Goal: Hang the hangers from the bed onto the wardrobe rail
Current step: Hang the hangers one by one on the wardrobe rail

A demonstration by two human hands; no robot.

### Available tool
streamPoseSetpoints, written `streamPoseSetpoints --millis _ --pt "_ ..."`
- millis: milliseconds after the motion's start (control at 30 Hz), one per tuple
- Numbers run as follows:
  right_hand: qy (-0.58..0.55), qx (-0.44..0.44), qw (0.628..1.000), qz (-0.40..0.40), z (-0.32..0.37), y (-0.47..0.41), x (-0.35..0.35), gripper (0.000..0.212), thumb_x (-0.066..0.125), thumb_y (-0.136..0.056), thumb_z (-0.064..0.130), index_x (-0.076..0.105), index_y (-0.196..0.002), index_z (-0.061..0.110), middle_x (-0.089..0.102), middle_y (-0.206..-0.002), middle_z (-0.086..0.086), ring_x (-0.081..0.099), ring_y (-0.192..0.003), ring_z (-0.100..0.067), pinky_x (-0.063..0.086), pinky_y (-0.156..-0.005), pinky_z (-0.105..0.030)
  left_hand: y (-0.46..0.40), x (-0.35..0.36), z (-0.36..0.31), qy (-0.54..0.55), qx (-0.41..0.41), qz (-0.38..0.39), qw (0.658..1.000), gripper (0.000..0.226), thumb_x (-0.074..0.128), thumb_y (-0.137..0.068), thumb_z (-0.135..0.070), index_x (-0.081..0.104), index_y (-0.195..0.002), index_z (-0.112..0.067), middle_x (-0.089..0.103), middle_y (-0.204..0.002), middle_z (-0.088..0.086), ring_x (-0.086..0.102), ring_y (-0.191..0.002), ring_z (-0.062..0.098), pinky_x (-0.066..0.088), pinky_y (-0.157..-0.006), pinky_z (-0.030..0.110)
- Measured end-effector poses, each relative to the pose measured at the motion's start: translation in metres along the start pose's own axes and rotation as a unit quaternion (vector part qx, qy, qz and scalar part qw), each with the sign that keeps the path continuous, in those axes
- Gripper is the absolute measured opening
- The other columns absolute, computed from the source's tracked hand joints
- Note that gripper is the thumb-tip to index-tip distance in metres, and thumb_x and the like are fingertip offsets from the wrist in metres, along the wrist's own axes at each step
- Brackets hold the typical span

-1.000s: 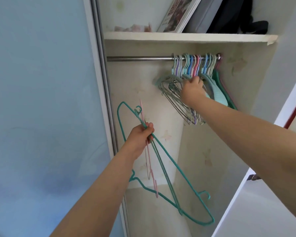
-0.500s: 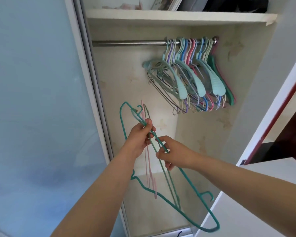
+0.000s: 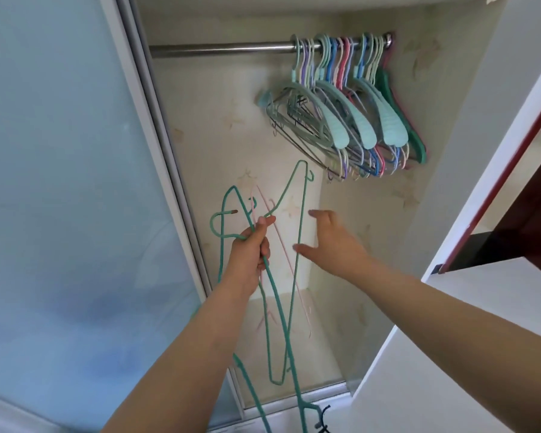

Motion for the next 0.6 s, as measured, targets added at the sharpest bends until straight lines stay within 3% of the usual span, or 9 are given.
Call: streamPoseSetpoints --millis 100,233,300,367,433,533,600 --pt "0.002 0.007 0.990 0.140 0.008 0.012 0.032 0.103 0.070 -0.071 0.062 0.017 -0.147 0.018 0.025 -0.147 -0.008 0.043 -0.128 -0.027 0.040 -0.100 -0.037 0.007 0.000 0.001 0.042 0.013 -0.030 0.999 0.025 0.056 -0.094 -0.040 0.071 -0.101 -0.021 0.035 -0.047 -0.006 0.032 -0.044 0.008 0.026 -0.044 0.022" --pt "-0.129 0.038 0.969 0.208 0.013 0.051 0.087 0.139 0.069 -0.055 0.077 -0.016 -0.150 0.021 -0.009 -0.158 -0.001 0.009 -0.146 -0.024 0.019 -0.116 -0.037 0.010 0.000 -0.004 0.107 0.028 -0.050 0.993 0.012 0.062 -0.093 -0.027 0.064 -0.086 -0.018 0.038 -0.048 -0.005 0.032 -0.041 0.007 0.028 -0.040 0.019" --pt "-0.150 0.081 0.968 0.186 0.009 0.058 0.103 0.131 0.072 -0.065 0.066 -0.016 -0.150 0.021 0.000 -0.159 -0.006 0.014 -0.145 -0.026 0.019 -0.115 -0.039 0.011 0.001 -0.003 0.119 0.027 -0.042 0.992 0.008 0.061 -0.093 -0.015 0.062 -0.085 -0.018 0.039 -0.049 -0.005 0.032 -0.042 0.007 0.030 -0.040 0.018" --pt "-0.157 0.137 0.967 0.149 0.002 0.059 0.111 0.119 0.074 -0.073 0.052 -0.010 -0.151 0.020 0.025 -0.151 -0.012 0.036 -0.134 -0.028 0.031 -0.110 -0.040 0.011 0.003 0.000 0.107 0.028 -0.029 0.993 0.012 0.057 -0.093 -0.007 0.063 -0.090 -0.017 0.040 -0.052 -0.004 0.034 -0.044 0.007 0.031 -0.044 0.018" --pt "-0.132 0.158 0.972 0.111 -0.002 0.062 0.107 0.114 0.072 -0.071 0.051 -0.005 -0.150 0.023 0.037 -0.138 -0.013 0.046 -0.123 -0.029 0.042 -0.103 -0.045 0.010 0.003 0.003 0.087 0.028 -0.016 0.996 0.019 0.052 -0.093 -0.002 0.063 -0.094 -0.018 0.041 -0.058 -0.002 0.037 -0.049 0.007 0.033 -0.051 0.021" --pt "-0.136 0.166 0.975 0.051 -0.009 0.068 0.089 0.108 0.069 -0.077 0.042 -0.006 -0.152 0.018 0.028 -0.138 -0.010 0.046 -0.119 -0.029 0.043 -0.095 -0.036 0.007 -0.001 0.010 0.047 0.008 -0.006 0.999 0.026 0.049 -0.090 0.006 0.060 -0.096 -0.018 0.043 -0.067 0.000 0.039 -0.058 0.011 0.034 -0.059 0.025" --pt "-0.107 0.158 0.981 0.028 -0.011 0.073 0.075 0.102 0.065 -0.081 0.039 -0.006 -0.152 0.017 0.024 -0.139 -0.007 0.049 -0.105 -0.026 0.041 -0.080 -0.029 0.007 -0.004 0.016 0.016 -0.005 -0.006 1.000 0.032 0.047 -0.086 0.013 0.056 -0.099 -0.015 0.043 -0.070 0.000 0.041 -0.063 0.012 0.033 -0.062 0.026"
Point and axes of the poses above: each hand's wrist, its own y-axis away from the middle knuckle, its own x-axis out of the palm, z = x × y, the point moved 5 cm from there along -y, towards the middle knuckle
